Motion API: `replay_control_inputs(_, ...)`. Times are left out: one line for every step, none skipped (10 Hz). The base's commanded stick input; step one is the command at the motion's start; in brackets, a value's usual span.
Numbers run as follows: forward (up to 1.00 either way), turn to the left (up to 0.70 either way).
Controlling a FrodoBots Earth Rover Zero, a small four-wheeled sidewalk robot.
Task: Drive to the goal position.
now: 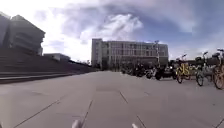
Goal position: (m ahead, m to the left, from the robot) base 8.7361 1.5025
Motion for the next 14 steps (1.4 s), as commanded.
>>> replay_control_inputs(1.00, 0.00)
replay_control_inputs(1.00, 0.00)
replay_control_inputs(1.00, 0.00)
replay_control_inputs(1.00, 0.00)
replay_control_inputs(1.00, 0.00)
replay_control_inputs(1.00, 0.00)
replay_control_inputs(1.00, 0.00)
replay_control_inputs(1.00, 0.00)
replay_control_inputs(1.00, 0.00)
replay_control_inputs(1.00, 0.00)
replay_control_inputs(1.00, 0.00)
replay_control_inputs(1.00, 0.00)
replay_control_inputs(1.00, 0.00)
replay_control_inputs(1.00, 0.00)
